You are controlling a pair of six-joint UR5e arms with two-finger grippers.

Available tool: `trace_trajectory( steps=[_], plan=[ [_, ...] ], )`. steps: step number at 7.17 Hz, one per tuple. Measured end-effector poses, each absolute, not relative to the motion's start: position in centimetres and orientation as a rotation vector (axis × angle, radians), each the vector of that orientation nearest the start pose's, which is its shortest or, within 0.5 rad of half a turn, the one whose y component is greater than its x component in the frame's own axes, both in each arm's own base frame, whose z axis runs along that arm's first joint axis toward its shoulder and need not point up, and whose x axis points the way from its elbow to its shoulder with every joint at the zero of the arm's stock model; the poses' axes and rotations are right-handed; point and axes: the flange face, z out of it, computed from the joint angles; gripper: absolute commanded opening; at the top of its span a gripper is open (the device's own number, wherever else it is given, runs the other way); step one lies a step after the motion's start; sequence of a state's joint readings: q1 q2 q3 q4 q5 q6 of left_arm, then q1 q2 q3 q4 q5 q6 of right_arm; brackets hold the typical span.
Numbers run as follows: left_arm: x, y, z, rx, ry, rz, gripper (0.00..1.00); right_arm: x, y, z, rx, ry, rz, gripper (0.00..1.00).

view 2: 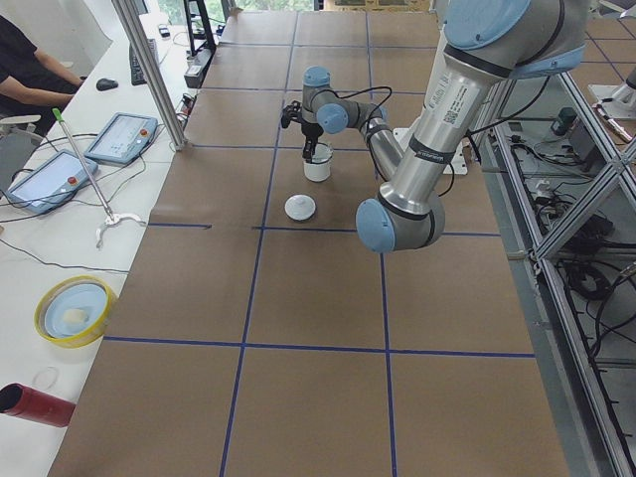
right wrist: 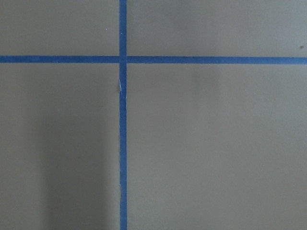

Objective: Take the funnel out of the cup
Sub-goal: 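Lower the left gripper onto the funnel stem and close it, then lift the funnel out of the mug and carry it farther from the robot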

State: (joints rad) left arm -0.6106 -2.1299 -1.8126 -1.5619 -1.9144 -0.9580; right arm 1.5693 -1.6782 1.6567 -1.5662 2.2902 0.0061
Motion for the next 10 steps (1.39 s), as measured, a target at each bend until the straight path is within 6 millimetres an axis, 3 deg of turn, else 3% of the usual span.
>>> trace_trajectory(
  steps=[2,7,9,10],
  plan=[
    [46.3,-44.6,23.5,0.189,0.834,0.142,0.00,6.7,-44.5,67.0,-0.019,-0.719,0.010,1.00],
    [45.4,-44.1,22.4,0.203,0.854,0.153,0.00,6.7,-44.6,66.9,-0.017,-0.719,0.010,1.00],
    [43.0,-43.9,21.0,0.187,0.863,0.189,0.00,6.7,-44.5,67.0,-0.018,-0.719,0.010,1.00],
    [40.5,-44.3,19.9,0.187,0.862,0.208,0.00,6.7,-44.5,67.0,-0.019,-0.719,0.010,1.00]
  ],
)
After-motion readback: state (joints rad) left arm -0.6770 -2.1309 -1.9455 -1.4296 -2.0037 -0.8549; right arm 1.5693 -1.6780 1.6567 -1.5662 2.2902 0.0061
